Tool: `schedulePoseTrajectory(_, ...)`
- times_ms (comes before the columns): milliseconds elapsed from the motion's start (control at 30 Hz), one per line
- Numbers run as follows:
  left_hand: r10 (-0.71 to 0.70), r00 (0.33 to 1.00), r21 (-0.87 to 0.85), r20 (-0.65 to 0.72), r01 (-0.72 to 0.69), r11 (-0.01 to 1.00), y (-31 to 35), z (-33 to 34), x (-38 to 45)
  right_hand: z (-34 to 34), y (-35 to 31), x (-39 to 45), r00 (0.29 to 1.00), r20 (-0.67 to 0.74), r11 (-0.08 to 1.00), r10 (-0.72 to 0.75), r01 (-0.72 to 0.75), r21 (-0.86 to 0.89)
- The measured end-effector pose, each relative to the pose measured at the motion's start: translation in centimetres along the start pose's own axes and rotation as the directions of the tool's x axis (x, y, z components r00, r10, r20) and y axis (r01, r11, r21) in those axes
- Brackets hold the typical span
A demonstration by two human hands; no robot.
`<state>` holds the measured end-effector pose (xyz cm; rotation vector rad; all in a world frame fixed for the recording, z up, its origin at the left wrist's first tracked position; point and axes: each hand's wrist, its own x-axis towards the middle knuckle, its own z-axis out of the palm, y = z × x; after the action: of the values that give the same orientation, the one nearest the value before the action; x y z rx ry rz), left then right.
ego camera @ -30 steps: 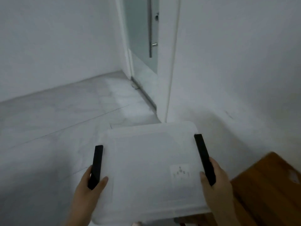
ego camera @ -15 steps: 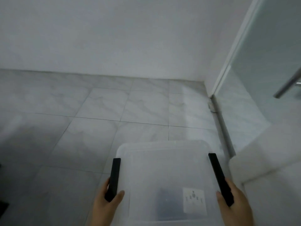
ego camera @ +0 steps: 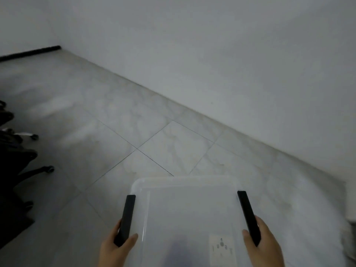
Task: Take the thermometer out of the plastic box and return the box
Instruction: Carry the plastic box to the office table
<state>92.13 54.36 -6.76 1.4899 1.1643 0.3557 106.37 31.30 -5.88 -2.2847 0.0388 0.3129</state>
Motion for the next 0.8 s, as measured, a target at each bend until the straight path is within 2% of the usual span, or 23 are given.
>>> schedulePoseTrajectory(200,0.105,0.993,-0.058,-0.061,-0.108,0.992,9.4,3.9,15.6,4.6,-11.4,16.2,0.995,0.011,0.995,-0.102,0.102,0.012)
schedulePoseTrajectory(467,0.099,0.989,-0.077,-0.108,-0.107,0.991,18.5,10.7,35.9,11.9,-23.1,37.4,0.989,0.082,0.992,-0.119,0.122,-0.023)
schedulePoseTrajectory(633,0.030,0.954,-0.103,-0.298,-0.063,0.993,24.4,12.0,49.2,19.5,-33.8,51.1,0.954,0.188,0.972,-0.232,0.237,-0.003)
schedulePoseTrajectory(800,-0.010,0.901,-0.156,-0.433,-0.064,0.986,30.1,8.9,61.7,28.4,-46.6,61.4,0.863,0.332,0.919,-0.381,0.393,0.033)
